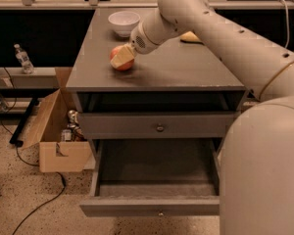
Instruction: Place apple into middle drawer
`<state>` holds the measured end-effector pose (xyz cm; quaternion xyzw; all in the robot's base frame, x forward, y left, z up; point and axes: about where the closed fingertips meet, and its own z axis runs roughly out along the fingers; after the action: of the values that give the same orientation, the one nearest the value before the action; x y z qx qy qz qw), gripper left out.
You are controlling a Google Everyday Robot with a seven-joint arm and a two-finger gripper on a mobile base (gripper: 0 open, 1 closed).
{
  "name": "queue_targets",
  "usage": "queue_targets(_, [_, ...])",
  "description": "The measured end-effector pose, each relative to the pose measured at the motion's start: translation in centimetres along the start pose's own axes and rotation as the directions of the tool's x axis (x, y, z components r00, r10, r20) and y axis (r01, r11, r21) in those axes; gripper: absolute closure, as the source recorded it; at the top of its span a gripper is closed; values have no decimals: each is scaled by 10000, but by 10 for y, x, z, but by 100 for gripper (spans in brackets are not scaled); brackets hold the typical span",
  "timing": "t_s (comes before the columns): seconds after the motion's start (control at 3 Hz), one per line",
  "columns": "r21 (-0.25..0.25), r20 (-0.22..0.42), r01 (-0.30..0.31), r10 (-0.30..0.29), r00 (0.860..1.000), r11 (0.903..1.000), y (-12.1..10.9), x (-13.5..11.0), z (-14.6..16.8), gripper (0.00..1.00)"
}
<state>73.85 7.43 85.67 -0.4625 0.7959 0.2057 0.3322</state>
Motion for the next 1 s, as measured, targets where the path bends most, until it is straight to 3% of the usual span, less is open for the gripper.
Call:
queue_targets(0.33, [-88, 957, 111, -102, 9954, 9999, 9, -2, -25, 72])
queue_targets(0.67, [-263, 2571, 660, -570, 9647, 9975, 35, 15, -95, 100])
queue_targets(1.0, [-277, 2947, 1253, -1117, 9490, 9917, 48, 57, -153, 100])
